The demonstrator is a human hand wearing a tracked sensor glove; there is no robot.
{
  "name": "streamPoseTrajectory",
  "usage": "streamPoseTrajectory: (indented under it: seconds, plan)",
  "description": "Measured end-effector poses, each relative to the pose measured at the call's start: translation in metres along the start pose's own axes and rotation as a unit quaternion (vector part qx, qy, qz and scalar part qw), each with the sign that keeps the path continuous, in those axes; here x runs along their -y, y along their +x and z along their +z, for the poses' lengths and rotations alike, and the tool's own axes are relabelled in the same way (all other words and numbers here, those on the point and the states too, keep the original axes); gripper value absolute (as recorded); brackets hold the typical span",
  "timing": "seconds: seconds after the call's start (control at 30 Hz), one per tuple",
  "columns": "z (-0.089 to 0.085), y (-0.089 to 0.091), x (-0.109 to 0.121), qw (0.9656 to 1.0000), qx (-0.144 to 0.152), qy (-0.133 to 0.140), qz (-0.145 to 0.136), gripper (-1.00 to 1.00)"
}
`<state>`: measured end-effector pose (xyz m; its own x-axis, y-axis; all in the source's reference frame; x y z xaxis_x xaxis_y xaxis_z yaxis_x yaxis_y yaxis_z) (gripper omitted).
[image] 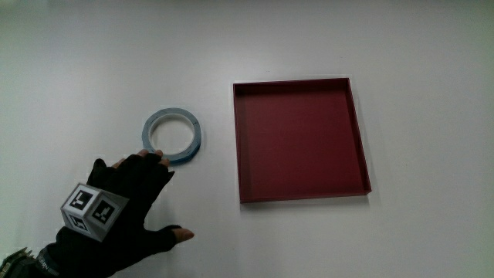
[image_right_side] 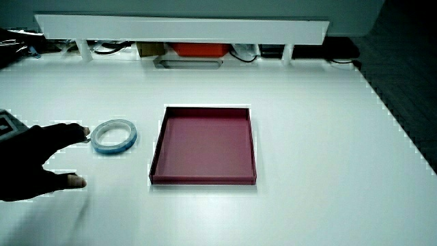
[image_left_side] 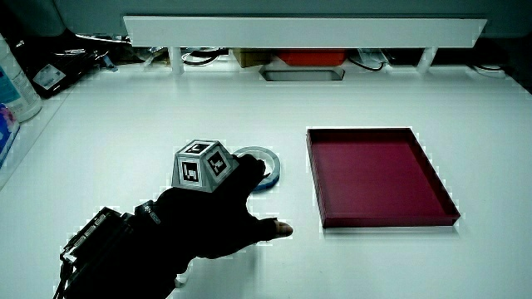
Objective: Pick blue tape
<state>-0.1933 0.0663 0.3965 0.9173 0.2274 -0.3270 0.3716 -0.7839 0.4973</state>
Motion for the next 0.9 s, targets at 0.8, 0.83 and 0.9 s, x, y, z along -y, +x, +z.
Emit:
streamPoseTrajectory:
  seconds: [0.8,0.83,0.9]
  plan:
    - [-0.024,-0.024,-0.078,0.9991,0.035,0.024,0.004,0.00]
    - [-0.026,-0.025,-0.081,0.9993,0.034,0.015,0.010,0.00]
    - [-0.032,-0.028,-0.087,0.9993,0.036,0.011,0.006,0.00]
